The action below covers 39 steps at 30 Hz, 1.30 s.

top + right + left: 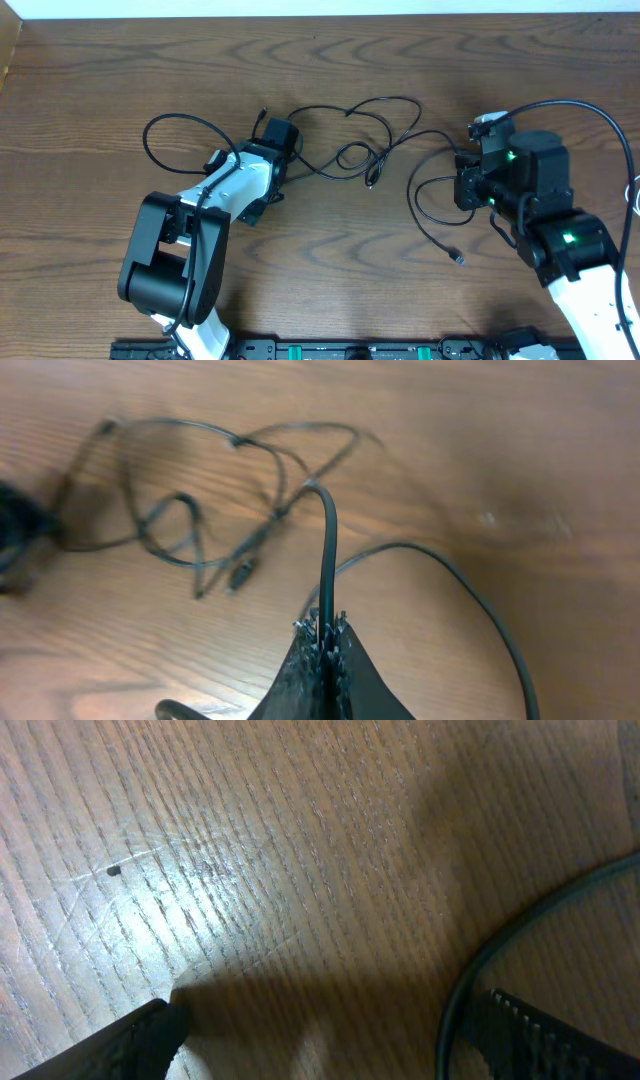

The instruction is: Untangle cables

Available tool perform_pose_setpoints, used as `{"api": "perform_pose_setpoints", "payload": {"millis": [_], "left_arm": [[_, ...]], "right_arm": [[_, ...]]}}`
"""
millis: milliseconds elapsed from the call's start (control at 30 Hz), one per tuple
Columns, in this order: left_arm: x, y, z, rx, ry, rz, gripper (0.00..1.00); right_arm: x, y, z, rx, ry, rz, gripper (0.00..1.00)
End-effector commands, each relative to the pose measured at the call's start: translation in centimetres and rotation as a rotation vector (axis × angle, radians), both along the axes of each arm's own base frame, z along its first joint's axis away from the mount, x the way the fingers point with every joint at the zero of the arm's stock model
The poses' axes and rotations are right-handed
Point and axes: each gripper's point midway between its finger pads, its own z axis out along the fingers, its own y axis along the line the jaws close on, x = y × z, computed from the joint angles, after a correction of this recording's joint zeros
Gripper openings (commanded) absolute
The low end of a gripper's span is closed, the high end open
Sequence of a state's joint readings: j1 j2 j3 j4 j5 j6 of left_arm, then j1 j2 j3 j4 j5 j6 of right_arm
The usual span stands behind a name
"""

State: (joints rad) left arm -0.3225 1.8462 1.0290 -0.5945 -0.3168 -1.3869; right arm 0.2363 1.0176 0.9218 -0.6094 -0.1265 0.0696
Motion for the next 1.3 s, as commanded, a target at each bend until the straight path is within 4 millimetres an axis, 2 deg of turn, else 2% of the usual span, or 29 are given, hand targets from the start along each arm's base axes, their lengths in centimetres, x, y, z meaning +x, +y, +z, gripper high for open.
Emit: {"api": "perform_pose_setpoints", "payload": {"millis": [0,167,267,333,400,467,567,633,767,800,1000,1033,1167,1267], "left_arm": [[-1.0,0.2,-1.0,0.003,0.045,-0.008,0.95],[-1.0,0.2,-1.0,0.002,0.044,-0.007,0.95],[-1.0,0.2,-1.0,0.003,0.044,-0.007,0.95],[-1.0,0.2,-1.0,0.003,0.044,-0.007,0.95],[-1.0,0.2,-1.0,0.002,0.044,-0.007,0.95],[-1.0,0.2,-1.0,0.003,0.044,-0.007,0.95],[-1.0,0.2,-1.0,0.003,0.044,-0.007,0.96],[-1.0,0.2,-1.0,0.002,0.044,-0.007,0.95],[-1.0,0.2,-1.0,0.002,0.044,-0.007,0.95],[-1.0,0.2,-1.0,0.002,0.044,-0.007,0.95],[-1.0,0.2,-1.0,0.002,0.044,-0.008,0.96],[-1.0,0.2,-1.0,0.003,0.045,-0.008,0.96],[-1.0,0.2,-1.0,0.002,0.044,-0.007,0.96],[-1.0,0.2,-1.0,0.003,0.044,-0.008,0.96]], "right_arm": [[-0.8,1.4,4.1,0.051,-0.140,0.104,0.01],[-2.2,0.9,9.9,0.085,-0.358,0.094,0.01],[-3.0,-0.6,11.9,0.066,-0.441,0.028,0.01],[-3.1,-1.9,12.5,0.058,-0.464,-0.049,0.01],[-3.0,-2.4,12.5,0.083,-0.456,-0.094,0.01],[-2.8,-2.2,12.3,0.114,-0.439,-0.100,0.01],[-2.4,-0.6,11.7,0.151,-0.403,-0.027,0.01],[-1.8,0.0,10.7,0.149,-0.364,-0.007,0.01],[-0.2,0.5,7.1,0.122,-0.236,-0.007,0.01],[0.4,0.9,5.0,0.115,-0.159,0.002,0.07],[1.9,1.3,-3.0,0.057,0.117,-0.010,0.35],[2.0,1.4,-4.4,0.059,0.170,-0.026,0.37],[2.3,1.4,-8.1,0.079,0.307,-0.090,0.38],[2.2,1.5,-10.5,0.121,0.412,-0.167,0.50]]}}
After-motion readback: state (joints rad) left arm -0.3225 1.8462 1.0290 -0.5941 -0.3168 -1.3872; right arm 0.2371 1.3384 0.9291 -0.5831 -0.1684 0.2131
